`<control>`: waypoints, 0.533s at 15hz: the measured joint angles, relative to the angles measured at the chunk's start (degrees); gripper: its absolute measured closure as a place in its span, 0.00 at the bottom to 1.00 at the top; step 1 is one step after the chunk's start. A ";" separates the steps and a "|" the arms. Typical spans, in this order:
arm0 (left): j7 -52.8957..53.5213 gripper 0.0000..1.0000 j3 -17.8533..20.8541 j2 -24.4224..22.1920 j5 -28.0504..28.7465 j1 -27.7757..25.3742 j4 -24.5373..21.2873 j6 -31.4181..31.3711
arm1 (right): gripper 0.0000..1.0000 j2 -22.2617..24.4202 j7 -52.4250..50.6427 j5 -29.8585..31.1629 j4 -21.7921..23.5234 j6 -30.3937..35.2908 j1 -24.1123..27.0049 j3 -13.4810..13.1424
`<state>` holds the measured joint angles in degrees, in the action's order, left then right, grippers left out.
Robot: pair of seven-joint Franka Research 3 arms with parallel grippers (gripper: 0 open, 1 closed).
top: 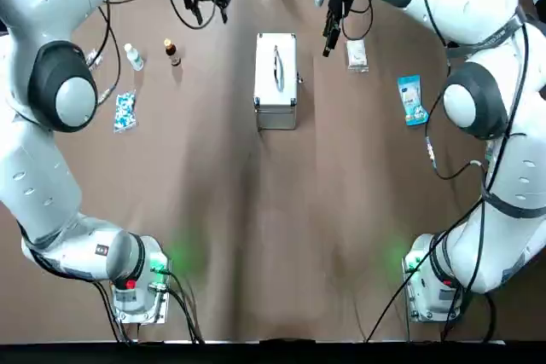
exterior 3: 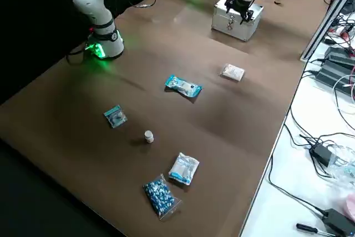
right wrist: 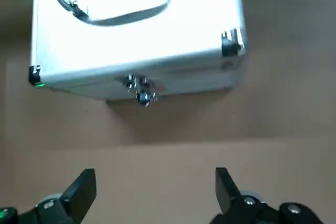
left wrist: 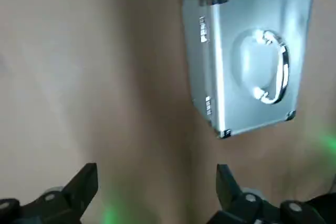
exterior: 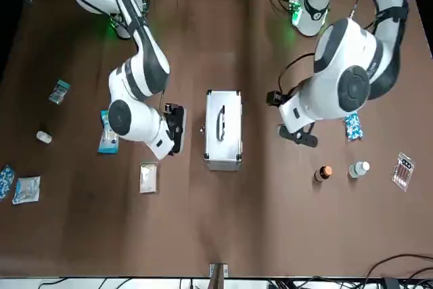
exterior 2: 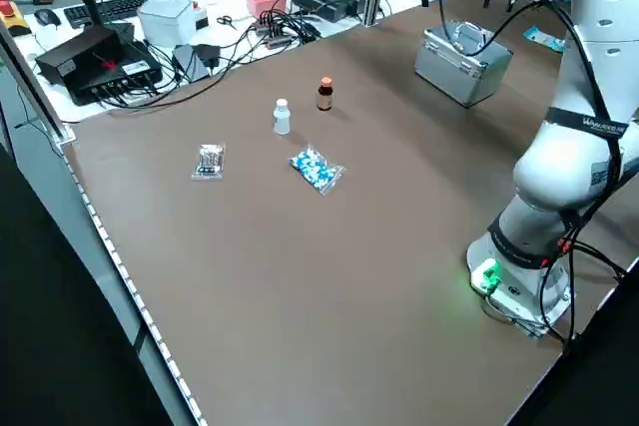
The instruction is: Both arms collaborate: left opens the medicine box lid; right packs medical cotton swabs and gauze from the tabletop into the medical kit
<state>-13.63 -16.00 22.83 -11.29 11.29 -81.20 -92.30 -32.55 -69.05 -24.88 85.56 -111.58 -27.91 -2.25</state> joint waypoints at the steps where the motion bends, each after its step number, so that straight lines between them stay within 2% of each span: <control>1: -2.17 0.00 -0.94 0.00 -0.07 0.10 -1.32 -2.83 | 0.00 -0.77 -2.45 -1.34 0.63 -2.13 -0.15 0.01; 4: -9.46 0.00 -4.50 -0.01 -0.07 0.37 -5.68 -11.52 | 0.00 -2.07 -8.50 -6.91 3.52 -6.48 -0.46 0.07; 8: -18.39 0.00 -5.56 -0.01 1.50 4.37 -11.67 -21.82 | 0.00 -2.21 -17.80 -17.83 8.80 -11.78 -0.45 0.02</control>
<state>-32.02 -21.55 22.82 -9.78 15.66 -92.87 -114.12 -34.77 -86.85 -42.71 94.36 -123.36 -28.36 -2.23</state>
